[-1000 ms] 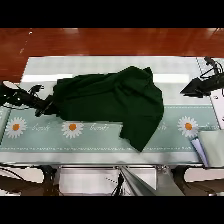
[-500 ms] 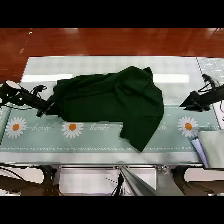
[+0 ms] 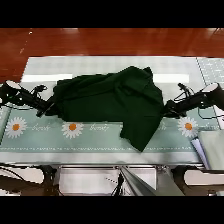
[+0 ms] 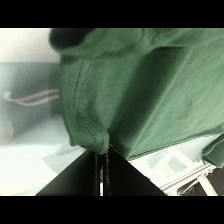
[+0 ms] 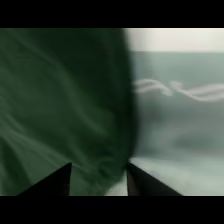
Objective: Fold the shirts.
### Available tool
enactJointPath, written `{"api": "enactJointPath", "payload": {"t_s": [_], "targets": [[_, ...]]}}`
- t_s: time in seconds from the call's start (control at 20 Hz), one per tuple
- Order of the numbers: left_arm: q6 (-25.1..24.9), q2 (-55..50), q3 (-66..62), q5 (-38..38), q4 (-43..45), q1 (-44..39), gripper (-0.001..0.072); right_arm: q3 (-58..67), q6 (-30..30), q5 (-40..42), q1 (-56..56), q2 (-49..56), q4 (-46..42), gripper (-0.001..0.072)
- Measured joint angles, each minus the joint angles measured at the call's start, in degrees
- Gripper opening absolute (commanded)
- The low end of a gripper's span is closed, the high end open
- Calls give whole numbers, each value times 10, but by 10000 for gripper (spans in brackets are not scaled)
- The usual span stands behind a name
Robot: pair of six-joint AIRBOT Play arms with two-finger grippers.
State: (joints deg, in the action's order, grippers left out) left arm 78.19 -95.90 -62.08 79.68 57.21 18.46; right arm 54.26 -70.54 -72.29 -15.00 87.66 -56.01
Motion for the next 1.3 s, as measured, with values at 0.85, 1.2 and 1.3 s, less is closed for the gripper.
{"api": "enactJointPath", "payload": {"t_s": [0.85,1.2,1.3], "targets": [[-76,292,-209,-87,-104,-23,20,163,23,105,62,-260,80,23],[-154,538,-355,-295,-121,-24,17,374,10,296,58,-433,48,22],[-146,589,-369,-311,-96,-24,17,420,-29,296,58,-459,5,23]]}}
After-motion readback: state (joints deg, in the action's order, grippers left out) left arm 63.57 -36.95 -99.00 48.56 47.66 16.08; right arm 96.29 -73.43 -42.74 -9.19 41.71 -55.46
